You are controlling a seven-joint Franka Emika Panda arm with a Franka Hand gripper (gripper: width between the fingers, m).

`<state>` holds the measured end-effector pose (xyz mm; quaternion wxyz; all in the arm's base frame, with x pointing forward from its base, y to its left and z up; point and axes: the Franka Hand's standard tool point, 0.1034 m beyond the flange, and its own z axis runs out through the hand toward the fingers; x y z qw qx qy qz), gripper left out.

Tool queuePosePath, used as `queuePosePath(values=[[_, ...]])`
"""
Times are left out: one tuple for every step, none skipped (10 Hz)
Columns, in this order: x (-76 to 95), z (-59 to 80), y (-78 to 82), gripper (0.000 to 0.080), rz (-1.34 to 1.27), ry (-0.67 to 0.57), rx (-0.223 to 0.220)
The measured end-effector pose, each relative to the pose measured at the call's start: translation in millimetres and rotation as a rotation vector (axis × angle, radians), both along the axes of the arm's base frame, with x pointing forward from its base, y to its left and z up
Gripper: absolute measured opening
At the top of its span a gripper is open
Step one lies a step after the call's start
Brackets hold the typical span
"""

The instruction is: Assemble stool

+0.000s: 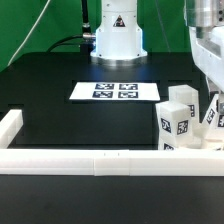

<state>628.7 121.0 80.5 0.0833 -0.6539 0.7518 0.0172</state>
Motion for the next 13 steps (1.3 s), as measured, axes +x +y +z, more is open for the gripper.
queuePosePath(values=[[0.1, -0.1, 0.1, 0.0338, -0.084, -0.003, 0.022], [0.6, 0.1, 0.4, 0.0338, -0.148, 0.004, 0.03], [0.8, 0.2, 0.2, 0.0338, -0.194, 0.01, 0.035], [0.8, 0.0, 0.3, 0.0338, -0.225, 0.014, 0.04], [0.9, -0.3, -0.1, 0.0338, -0.317, 0.026, 0.058], [0.9, -0.8, -1.0, 0.0338, -0.384, 0.021, 0.083], [0.7, -1.1, -0.2, 0.0338, -0.437, 0.005, 0.104], [0.4, -1.3, 0.8, 0.0338, -0.499, -0.006, 0.123], [-0.5, -1.4, 2.7, 0.0338, -0.537, -0.005, 0.135], [-0.9, -1.4, 2.8, 0.0338, -0.517, -0.013, 0.133], [-0.8, -1.4, 2.7, 0.0338, -0.534, -0.011, 0.139], [-0.8, -1.5, 2.5, 0.0345, -0.526, -0.013, 0.139], [-0.9, -1.6, 2.8, 0.0345, -0.501, -0.017, 0.135]])
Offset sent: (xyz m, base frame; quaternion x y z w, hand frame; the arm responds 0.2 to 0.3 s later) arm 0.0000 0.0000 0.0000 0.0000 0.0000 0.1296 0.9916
